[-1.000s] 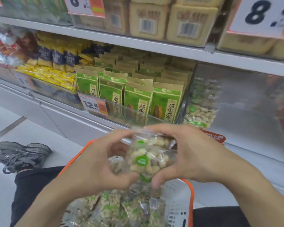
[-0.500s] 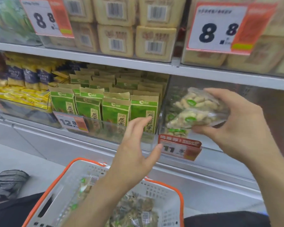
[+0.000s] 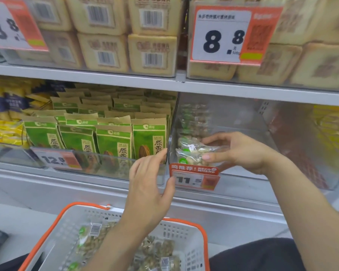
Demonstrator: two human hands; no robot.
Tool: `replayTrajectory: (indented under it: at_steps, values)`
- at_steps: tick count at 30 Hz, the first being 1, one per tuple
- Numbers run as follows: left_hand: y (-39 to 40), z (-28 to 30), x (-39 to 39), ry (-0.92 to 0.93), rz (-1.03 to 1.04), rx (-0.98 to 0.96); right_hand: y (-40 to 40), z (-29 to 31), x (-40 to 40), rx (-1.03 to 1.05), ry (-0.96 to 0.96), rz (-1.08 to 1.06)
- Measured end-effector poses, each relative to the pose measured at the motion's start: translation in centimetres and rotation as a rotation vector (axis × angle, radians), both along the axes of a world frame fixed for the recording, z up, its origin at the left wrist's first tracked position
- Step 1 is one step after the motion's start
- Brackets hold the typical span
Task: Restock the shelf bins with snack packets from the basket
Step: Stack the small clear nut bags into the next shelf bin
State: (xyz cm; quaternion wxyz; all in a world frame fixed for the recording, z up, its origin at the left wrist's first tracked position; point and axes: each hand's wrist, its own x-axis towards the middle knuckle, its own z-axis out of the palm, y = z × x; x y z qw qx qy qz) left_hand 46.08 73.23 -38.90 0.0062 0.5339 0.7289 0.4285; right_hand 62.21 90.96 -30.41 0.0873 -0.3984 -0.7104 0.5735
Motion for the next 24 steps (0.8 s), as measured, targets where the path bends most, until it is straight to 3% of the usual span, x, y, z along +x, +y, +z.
replayTrajectory:
  at_steps: [6, 24]
  values:
    - [0.1, -0.3, 0.4, 0.014, 0.015, 0.019, 0.0, -0.5, -0.6, -0.138, 0.028, -0.196]
    - [0.3, -0.3, 1.1, 0.036, 0.030, 0.047, -0.2, -0.5, -1.2, -0.073, -0.016, -0.143]
